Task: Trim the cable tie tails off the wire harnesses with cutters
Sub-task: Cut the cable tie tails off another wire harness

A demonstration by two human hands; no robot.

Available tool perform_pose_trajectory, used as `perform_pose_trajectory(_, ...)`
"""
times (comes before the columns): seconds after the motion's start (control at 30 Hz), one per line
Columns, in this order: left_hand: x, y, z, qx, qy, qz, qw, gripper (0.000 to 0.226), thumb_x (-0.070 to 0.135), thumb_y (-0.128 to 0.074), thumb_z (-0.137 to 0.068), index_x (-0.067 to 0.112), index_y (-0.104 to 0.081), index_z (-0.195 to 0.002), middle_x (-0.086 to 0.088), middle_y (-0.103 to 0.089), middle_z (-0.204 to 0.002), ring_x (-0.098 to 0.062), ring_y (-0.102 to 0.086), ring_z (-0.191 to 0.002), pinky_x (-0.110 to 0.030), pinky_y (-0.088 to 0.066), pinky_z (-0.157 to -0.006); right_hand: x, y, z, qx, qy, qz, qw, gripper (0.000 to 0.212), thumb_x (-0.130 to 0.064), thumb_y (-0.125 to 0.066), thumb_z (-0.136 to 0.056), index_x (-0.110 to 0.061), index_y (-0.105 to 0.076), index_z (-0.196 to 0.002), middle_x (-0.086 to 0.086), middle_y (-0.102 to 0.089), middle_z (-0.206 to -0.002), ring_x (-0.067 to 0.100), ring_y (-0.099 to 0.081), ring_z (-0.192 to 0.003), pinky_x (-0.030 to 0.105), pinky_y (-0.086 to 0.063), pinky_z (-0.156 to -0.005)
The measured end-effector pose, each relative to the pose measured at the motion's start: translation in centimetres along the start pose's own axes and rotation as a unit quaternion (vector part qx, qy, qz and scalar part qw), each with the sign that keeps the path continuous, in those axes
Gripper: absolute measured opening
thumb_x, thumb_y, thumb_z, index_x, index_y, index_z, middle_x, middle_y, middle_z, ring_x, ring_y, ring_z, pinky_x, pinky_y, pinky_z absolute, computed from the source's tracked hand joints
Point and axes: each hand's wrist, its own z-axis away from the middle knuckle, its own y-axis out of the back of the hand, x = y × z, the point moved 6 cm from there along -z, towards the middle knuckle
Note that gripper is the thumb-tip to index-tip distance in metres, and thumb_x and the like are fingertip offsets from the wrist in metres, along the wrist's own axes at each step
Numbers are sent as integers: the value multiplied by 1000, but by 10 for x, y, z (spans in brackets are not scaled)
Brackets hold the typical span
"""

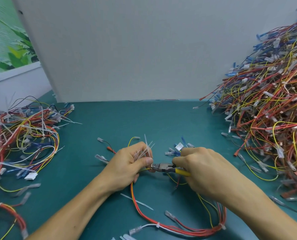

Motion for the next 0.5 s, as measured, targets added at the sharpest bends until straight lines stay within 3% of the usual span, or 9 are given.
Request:
perform_pose_trajectory(0.13, -1, 0, -1, 2, 9, 0, 1000, 24, 9, -57, -94, 24, -53, -76, 8, -54, -58, -20, -44, -38, -20, -37, -43, -2, 0, 1, -3, -3, 15, 1000, 9, -15, -47, -90, -21, -53, -96, -5, -45, -94, 29, -54, -88, 35, -47, -66)
perform_pose_trajectory(0.5, -4, 1, -2, 2, 14, -6, 1000, 16, 16, -57, -93, 23, -53, -79, -6, -57, -66, -21, -46, -39, -23, -38, -43, -1, -2, -2, 29, 4, 45, 999, 8, -22, -45, -89, -21, -52, -93, -4, -52, -95, 30, -51, -80, 34, -42, -63)
